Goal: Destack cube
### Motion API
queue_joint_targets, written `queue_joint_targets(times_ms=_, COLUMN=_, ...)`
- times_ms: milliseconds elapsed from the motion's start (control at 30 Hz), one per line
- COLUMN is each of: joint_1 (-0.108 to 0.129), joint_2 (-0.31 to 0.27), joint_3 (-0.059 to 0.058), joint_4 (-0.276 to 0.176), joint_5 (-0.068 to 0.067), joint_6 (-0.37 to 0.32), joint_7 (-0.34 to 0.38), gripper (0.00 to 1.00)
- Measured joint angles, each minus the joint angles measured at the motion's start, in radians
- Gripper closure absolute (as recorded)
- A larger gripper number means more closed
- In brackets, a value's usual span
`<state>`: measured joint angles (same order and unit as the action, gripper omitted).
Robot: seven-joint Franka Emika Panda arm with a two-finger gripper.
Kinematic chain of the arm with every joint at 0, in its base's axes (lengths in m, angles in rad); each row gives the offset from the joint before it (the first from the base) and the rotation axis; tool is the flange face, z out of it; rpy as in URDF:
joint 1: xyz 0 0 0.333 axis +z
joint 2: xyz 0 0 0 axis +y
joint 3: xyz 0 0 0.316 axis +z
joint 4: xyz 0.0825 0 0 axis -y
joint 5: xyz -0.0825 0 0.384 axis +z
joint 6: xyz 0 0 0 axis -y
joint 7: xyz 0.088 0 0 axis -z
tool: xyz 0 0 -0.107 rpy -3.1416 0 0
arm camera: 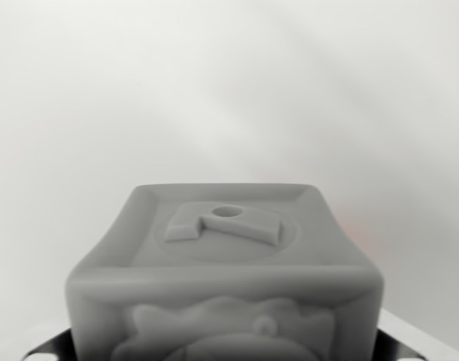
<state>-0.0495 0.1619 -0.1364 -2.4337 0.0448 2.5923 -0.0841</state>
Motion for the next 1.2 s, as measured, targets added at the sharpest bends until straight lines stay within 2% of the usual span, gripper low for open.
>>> queue_joint_targets(times_ms=1200, joint_1=0.111, joint_2=0.055, joint_3=0.023, joint_4=0.064, joint_5=0.000, joint_6=-0.004, joint_7=0.236, gripper=1.00)
